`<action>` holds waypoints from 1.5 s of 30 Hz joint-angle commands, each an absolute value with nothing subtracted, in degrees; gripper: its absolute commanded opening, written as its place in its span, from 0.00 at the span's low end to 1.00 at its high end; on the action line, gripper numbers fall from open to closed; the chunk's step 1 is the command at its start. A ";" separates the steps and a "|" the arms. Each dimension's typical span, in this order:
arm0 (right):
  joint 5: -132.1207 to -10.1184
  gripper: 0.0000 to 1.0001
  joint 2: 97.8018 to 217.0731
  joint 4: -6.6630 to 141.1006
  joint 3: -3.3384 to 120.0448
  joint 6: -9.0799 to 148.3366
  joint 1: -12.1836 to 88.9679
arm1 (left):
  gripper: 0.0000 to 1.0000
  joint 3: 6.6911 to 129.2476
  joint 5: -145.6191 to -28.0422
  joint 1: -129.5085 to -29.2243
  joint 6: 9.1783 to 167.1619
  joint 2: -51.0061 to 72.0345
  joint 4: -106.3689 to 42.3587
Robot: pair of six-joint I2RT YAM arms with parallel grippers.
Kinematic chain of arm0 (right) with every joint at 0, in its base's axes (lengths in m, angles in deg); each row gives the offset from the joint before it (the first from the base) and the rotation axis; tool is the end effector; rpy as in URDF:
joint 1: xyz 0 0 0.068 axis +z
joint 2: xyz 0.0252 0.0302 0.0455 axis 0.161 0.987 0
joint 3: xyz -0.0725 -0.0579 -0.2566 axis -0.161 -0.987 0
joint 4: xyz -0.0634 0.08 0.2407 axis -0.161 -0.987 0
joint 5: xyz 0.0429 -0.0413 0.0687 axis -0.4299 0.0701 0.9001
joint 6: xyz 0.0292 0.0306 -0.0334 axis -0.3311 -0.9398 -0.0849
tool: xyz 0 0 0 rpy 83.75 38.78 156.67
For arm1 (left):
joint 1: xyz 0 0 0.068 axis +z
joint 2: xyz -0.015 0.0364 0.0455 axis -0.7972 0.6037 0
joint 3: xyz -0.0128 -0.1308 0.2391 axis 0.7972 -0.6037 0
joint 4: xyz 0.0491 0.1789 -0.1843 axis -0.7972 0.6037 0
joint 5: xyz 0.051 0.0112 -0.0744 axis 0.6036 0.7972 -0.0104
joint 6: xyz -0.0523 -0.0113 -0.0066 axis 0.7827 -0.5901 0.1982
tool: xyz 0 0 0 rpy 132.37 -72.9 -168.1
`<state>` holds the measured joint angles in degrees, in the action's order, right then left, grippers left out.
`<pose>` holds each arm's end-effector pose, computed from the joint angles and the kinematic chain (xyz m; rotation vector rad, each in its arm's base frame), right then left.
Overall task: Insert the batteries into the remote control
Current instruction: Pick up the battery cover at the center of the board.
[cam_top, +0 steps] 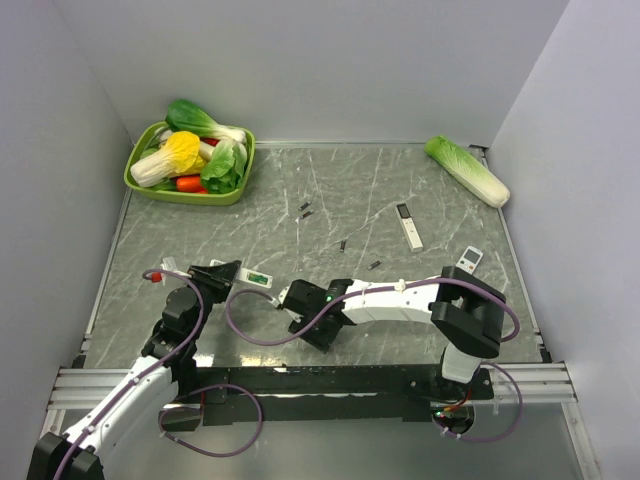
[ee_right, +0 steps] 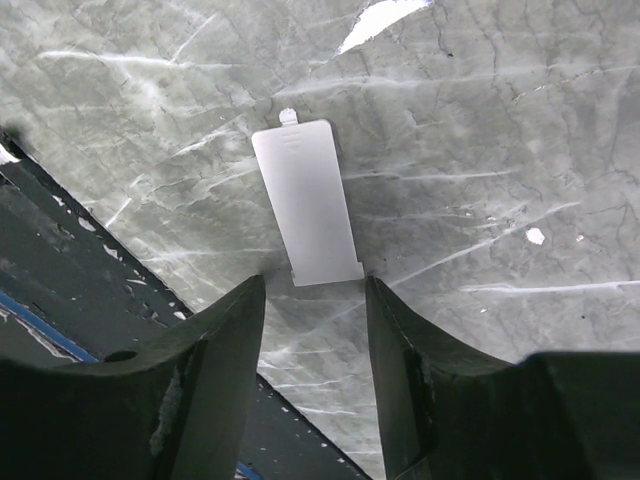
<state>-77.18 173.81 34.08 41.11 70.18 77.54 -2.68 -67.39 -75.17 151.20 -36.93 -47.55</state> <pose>0.1157 0.2927 0.1628 -1.5013 2.4863 0.2978 0.1326 -0.0468 0.1653 -0.9494 1.5832 -1.0609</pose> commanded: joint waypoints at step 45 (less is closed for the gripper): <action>-82.89 0.06 153.18 26.07 46.70 78.90 77.38 | 0.01 -14.31 -76.89 -74.84 149.19 -33.78 -64.34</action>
<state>-81.81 157.48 29.16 43.10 77.68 78.26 -2.68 -73.29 -75.15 149.89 -34.43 -56.36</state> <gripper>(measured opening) 0.349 0.282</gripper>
